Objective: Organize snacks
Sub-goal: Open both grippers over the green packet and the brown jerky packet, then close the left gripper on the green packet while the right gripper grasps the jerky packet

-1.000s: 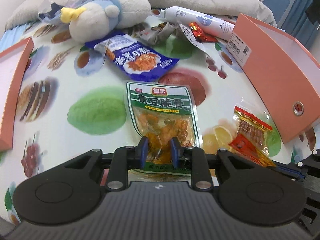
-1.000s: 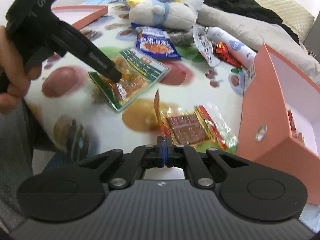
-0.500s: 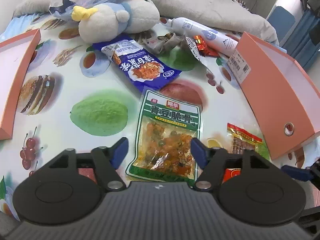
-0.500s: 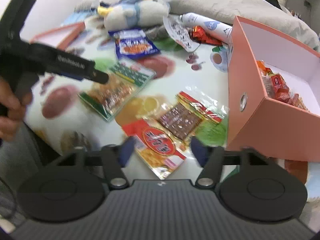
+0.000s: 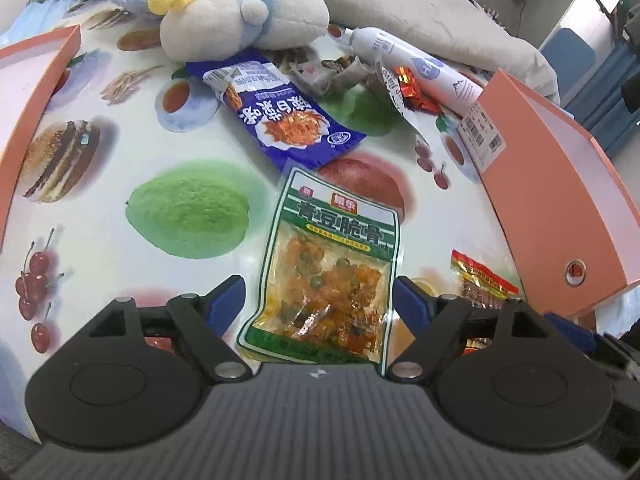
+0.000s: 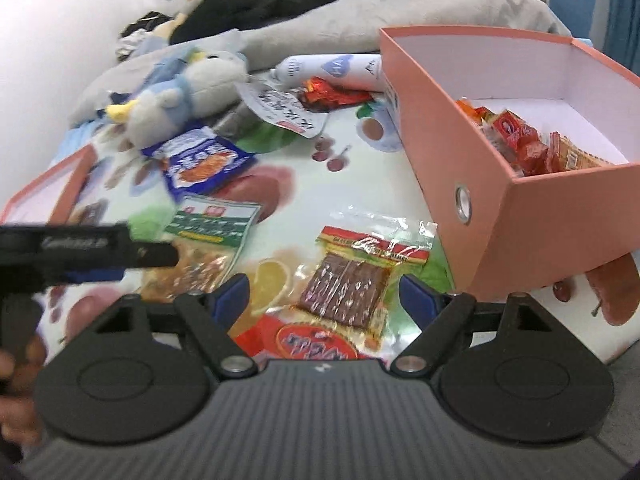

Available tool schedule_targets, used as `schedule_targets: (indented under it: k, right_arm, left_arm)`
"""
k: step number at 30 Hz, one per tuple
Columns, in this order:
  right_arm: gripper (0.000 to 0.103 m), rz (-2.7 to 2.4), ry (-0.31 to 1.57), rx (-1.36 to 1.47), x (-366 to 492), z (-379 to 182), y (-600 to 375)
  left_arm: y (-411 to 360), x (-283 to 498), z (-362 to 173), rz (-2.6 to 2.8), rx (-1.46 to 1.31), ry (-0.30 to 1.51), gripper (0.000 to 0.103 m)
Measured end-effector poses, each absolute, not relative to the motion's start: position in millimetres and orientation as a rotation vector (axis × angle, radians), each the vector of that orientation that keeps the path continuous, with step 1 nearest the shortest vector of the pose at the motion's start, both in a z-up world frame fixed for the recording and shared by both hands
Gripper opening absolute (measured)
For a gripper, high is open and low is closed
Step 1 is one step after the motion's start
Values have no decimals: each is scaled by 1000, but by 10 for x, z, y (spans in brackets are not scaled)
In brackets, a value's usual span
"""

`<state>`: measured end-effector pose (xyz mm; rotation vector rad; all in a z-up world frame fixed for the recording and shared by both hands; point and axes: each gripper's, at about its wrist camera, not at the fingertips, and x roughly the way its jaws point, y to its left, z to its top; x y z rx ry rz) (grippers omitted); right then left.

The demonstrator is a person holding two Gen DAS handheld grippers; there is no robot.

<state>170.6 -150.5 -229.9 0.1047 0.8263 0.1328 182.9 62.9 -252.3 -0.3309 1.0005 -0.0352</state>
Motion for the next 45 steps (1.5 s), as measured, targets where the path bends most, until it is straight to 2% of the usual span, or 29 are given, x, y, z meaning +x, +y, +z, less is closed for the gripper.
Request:
schedule_targets:
  k: [11, 16, 18, 19, 20, 22, 33, 34, 35, 37, 40, 45]
  right_arm:
    - [83, 79, 923, 57, 1964, -2611, -1481]
    - [85, 124, 908, -17, 1949, -2653, -1422]
    - [77, 132, 907, -51, 1965, -2657, -1398]
    - [68, 139, 900, -65, 1970, -2647, -1390]
    - [64, 149, 901, -59, 1980, -2633, -1399]
    - [59, 161, 906, -56, 2005, -2606, -1408]
    - [54, 175, 888, -62, 1936, -2526, -1486]
    - [37, 172, 882, -65, 1931, -2520, -1496]
    - [37, 173, 879, -59, 1934, -2500, -1507]
    - [33, 169, 875, -61, 1938, -2482, -1513]
    - [33, 172, 887, -52, 1950, -2514, -1538]
    - [42, 155, 883, -3, 1931, -2556, -1608]
  left_arm:
    - [555, 1878, -2599, -50, -240, 1048, 86]
    - [559, 1918, -2615, -37, -254, 1062, 86]
    - [537, 1928, -2603, -40, -247, 1060, 86]
    - [520, 1932, -2597, -41, -240, 1058, 86]
    - [507, 1942, -2594, -42, -234, 1058, 86]
    - [483, 1960, -2599, -42, -222, 1061, 86]
    - [188, 2067, -2715, -83, -114, 1089, 85]
    - [165, 2070, -2726, -84, -97, 1083, 85]
    - [144, 2072, -2736, -80, -81, 1083, 84]
    - [107, 2077, -2744, -72, -49, 1085, 81]
    - [80, 2092, -2747, -81, -27, 1083, 74]
    - [57, 2123, -2721, -77, -24, 1072, 61]
